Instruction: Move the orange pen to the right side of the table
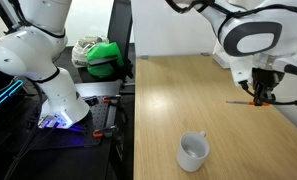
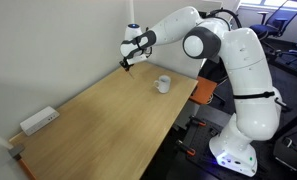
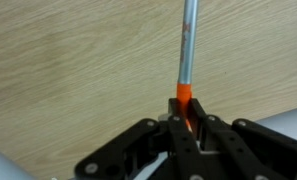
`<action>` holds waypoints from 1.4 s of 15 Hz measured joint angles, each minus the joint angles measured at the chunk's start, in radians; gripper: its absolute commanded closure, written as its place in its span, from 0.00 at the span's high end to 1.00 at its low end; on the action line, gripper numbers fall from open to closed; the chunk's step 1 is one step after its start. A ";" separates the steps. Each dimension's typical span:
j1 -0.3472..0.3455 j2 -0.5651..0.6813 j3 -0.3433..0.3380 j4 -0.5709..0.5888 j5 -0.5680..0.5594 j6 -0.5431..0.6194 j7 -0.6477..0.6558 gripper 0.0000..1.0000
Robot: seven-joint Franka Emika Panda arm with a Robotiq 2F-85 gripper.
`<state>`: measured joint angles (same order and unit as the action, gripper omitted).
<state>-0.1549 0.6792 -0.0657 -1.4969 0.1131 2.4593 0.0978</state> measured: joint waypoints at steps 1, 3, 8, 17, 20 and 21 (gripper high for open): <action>-0.008 0.009 -0.005 0.011 0.006 -0.001 0.013 0.03; -0.024 0.024 -0.011 0.028 0.023 -0.003 0.031 0.03; -0.073 0.042 -0.014 0.045 0.068 -0.004 0.052 0.03; -0.123 0.057 -0.063 0.046 0.086 -0.012 0.130 0.03; -0.136 0.063 -0.076 0.045 0.087 -0.017 0.150 0.03; -0.140 0.066 -0.080 0.045 0.088 -0.019 0.158 0.03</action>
<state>-0.2947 0.7452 -0.1459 -1.4514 0.2008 2.4400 0.2558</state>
